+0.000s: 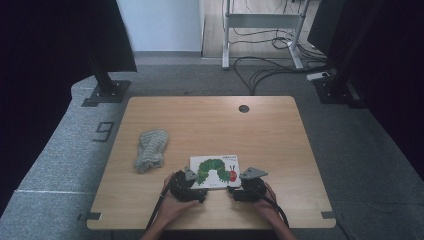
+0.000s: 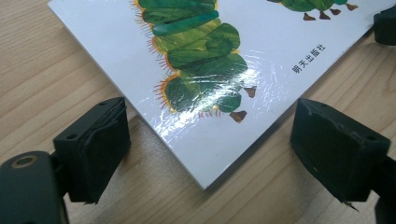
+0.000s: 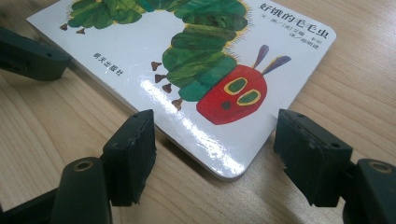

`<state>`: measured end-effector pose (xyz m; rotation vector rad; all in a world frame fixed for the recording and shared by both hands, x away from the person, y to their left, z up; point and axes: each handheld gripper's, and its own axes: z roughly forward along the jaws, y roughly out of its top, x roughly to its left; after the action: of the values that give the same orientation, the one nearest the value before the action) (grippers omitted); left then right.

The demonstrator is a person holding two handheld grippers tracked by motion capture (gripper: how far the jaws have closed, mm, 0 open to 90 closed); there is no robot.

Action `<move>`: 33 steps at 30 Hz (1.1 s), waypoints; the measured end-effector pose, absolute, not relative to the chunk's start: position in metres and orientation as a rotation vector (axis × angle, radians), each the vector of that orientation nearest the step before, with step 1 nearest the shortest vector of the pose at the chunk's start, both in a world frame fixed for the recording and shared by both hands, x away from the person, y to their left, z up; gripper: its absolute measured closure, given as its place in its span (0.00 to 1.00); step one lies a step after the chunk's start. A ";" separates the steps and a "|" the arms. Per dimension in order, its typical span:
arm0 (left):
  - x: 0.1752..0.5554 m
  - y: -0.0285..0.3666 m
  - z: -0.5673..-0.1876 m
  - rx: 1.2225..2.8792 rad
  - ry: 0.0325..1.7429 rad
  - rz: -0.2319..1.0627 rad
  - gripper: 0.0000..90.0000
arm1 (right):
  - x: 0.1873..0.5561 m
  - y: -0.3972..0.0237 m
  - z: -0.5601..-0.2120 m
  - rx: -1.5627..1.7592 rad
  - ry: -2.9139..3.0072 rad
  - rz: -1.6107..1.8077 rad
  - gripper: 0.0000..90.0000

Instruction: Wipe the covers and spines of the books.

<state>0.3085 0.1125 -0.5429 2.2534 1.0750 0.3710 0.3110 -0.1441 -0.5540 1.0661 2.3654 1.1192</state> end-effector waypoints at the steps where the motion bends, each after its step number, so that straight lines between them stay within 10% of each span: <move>1: 0.309 0.113 -0.543 2.252 1.078 0.371 0.12 | 0.311 -0.144 -0.554 1.066 2.365 1.119 0.32; 33: 0.308 0.113 -0.545 2.229 1.078 0.385 0.12 | 0.319 -0.152 -0.545 1.273 2.344 1.331 0.30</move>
<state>0.3085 0.1134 -0.5448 2.2293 1.0777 0.3850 0.3190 -0.1522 -0.5447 1.2733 2.3438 1.3306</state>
